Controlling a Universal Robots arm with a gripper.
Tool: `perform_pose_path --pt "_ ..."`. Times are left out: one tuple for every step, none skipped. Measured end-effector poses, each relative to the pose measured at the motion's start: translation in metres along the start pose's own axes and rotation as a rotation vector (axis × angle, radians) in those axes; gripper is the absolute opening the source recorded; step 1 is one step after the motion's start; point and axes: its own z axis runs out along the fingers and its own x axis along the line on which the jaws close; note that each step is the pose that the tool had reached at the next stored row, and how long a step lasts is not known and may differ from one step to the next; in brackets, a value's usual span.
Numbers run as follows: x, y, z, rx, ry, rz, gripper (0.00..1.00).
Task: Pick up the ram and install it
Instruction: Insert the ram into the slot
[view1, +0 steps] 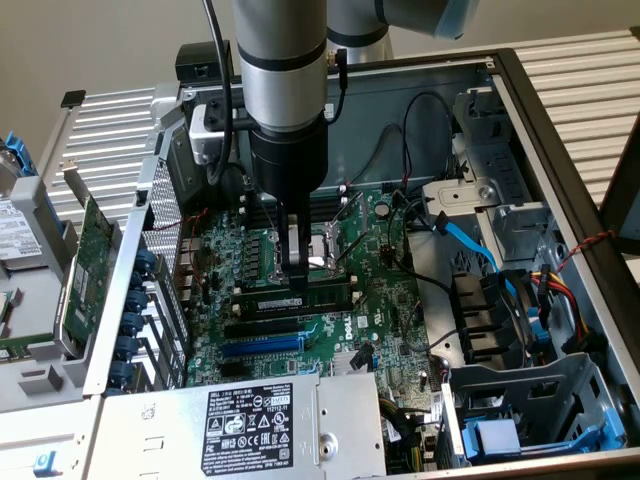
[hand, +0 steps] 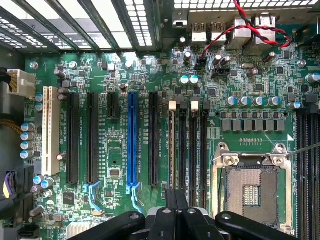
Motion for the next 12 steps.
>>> perform_pose_path --pt "0.0 0.0 0.0 -0.0001 0.0001 0.0 0.1" --pt "0.0 0.0 0.0001 -0.0001 0.0002 0.0 0.1" --pt "0.0 0.0 0.0002 0.0 0.0001 0.0 0.1" --pt "0.0 0.0 0.0003 0.0 0.0001 0.0 0.1" --pt "0.0 0.0 0.0005 0.0 0.0 0.0 0.1" --pt "0.0 0.0 0.0007 0.0001 0.0 0.0 0.1" --pt "-0.0001 0.0 0.001 0.0002 -0.0001 0.0 0.1" --pt "-0.0001 -0.0001 0.0013 0.0002 0.0 0.0 0.1" --pt "-0.0001 -0.0001 0.0015 0.0002 0.0001 0.0 0.1" --pt "0.0 -0.0001 0.0018 0.0004 0.0002 0.0 0.1" --pt "0.0 -0.0001 0.002 0.0005 0.0003 0.0 0.1" --pt "0.0 0.0 0.0022 0.0007 0.0005 0.0 0.1"
